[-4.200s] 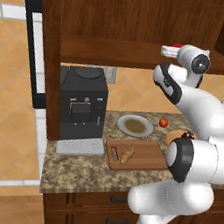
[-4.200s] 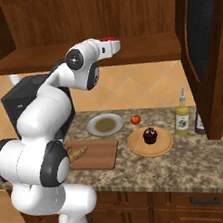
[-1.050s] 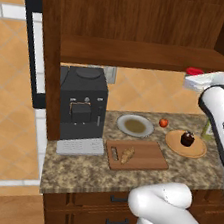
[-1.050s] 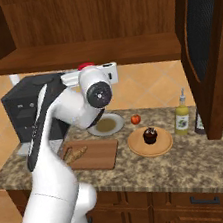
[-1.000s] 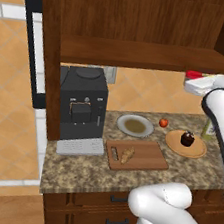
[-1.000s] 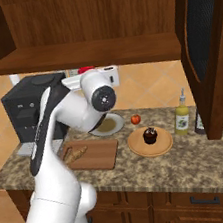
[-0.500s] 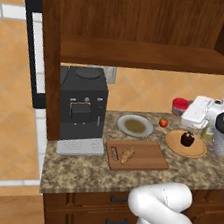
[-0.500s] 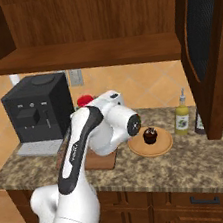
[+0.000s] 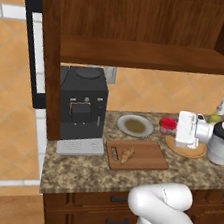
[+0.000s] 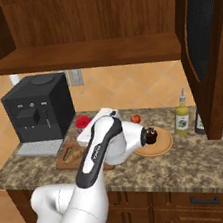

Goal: From the different types of pastries on the counter, select a croissant and place it on the cutting board. Then retrieve a jar of jam from the cabinet and place it alongside the croissant on the cutting board.

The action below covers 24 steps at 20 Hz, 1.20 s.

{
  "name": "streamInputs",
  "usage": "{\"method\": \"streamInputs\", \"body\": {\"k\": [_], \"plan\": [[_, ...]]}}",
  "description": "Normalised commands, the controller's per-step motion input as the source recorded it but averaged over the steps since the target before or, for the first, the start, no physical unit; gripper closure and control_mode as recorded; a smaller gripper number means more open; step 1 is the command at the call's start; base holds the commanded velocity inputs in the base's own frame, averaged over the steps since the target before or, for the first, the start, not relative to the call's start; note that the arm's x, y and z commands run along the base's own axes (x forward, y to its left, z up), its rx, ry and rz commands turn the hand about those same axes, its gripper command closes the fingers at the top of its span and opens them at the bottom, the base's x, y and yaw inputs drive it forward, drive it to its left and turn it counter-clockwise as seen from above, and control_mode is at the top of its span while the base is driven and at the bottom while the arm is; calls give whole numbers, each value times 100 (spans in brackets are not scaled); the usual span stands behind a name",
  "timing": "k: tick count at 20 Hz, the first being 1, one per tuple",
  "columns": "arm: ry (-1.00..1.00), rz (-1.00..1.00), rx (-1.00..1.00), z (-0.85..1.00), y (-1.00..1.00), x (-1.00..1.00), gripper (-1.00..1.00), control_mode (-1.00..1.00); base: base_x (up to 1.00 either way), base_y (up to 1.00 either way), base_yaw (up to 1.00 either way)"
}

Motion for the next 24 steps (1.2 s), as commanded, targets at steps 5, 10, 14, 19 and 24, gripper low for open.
{"method": "streamInputs", "body": {"k": [5,10,14,19,24], "plan": [[0,15,-5,-55,22,2,100,-100,0,0,0],[0,13,-2,-50,22,11,100,-100,0,0,0],[5,4,-4,-21,10,7,100,-100,0,0,0],[3,4,-1,-34,7,24,100,-100,0,0,0],[0,6,0,-47,0,29,100,-100,0,0,0]]}}
